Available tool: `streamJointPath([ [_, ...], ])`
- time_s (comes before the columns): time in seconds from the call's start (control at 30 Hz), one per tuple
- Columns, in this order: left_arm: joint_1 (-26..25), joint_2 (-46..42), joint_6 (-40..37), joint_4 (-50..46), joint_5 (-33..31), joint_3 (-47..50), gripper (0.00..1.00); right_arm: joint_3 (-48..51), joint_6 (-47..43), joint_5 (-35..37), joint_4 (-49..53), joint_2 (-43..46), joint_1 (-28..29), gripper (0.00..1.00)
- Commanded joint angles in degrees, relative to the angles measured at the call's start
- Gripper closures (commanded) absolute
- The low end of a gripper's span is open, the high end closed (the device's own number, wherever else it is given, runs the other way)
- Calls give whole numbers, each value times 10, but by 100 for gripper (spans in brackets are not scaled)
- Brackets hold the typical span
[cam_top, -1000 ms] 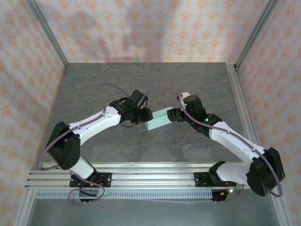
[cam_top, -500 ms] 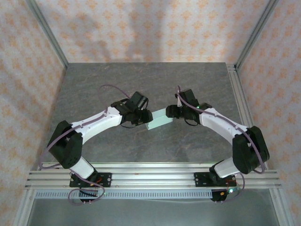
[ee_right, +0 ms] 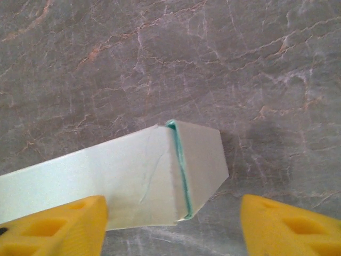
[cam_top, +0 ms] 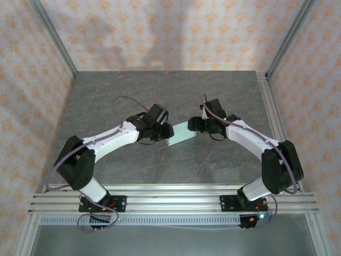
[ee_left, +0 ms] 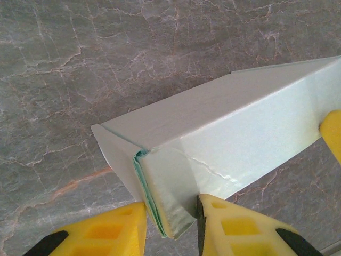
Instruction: Fold the paper box
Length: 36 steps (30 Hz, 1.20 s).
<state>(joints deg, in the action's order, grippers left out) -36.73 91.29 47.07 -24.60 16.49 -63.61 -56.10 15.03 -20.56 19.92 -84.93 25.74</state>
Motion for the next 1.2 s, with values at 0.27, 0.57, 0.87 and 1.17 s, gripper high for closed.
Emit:
streamJointPath([
  [0.27, 2, 30, -16, -52, -22, 20, 71, 12, 49, -71, -41, -24, -43, 57],
  [0.57, 4, 33, -14, -41, -15, 23, 71, 64, 88, -90, -86, -40, -52, 93],
  [0.87, 9, 35, -16, -38, -9, 25, 71, 110, 180, -152, -179, -49, -66, 99],
  [1.17, 11, 29, -20, -41, -8, 25, 71, 60, 173, -151, -193, -18, -66, 57],
])
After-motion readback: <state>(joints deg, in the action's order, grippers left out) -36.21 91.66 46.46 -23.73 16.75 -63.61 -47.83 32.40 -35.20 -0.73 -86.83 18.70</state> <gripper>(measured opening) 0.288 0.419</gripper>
